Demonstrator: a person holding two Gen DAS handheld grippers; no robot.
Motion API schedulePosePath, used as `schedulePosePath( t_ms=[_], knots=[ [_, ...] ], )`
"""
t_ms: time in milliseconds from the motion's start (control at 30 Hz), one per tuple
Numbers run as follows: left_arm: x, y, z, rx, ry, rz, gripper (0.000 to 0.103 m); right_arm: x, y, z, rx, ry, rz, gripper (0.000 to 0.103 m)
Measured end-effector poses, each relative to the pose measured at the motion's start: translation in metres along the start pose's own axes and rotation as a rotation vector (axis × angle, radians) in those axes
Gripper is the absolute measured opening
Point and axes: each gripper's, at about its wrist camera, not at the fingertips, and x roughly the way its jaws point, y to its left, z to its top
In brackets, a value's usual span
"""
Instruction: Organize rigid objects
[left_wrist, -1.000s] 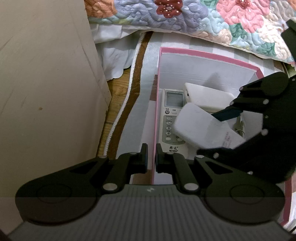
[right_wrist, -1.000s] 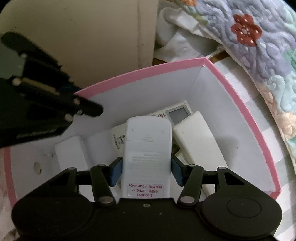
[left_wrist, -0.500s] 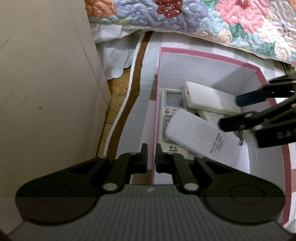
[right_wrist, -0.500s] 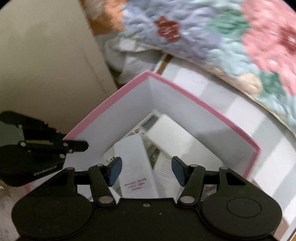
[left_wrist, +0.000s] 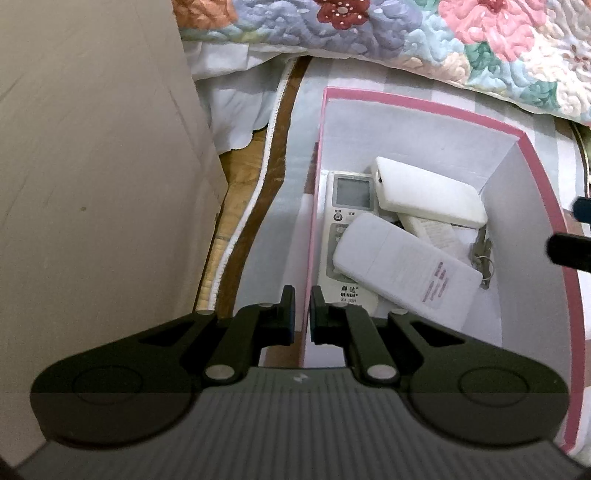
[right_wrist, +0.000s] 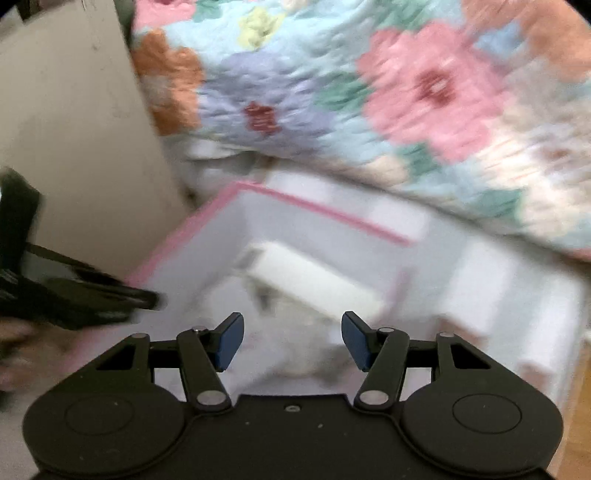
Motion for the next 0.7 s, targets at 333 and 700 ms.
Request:
schedulePosePath(
  t_ms=[333, 700],
  knots=[
    [-0.024, -0.005, 0.001, -0.037, -0.006, 0.044, 0.008, -0.039, -0.003, -0.015, 0.135, -0.103, 0.018, 0.064],
    [-0.096, -0.034, -0.027, 0.043, -0.033, 0.077, 0.016, -0.094, 0.0, -0.031, 0.33, -0.175, 0.025, 0.068]
  ],
)
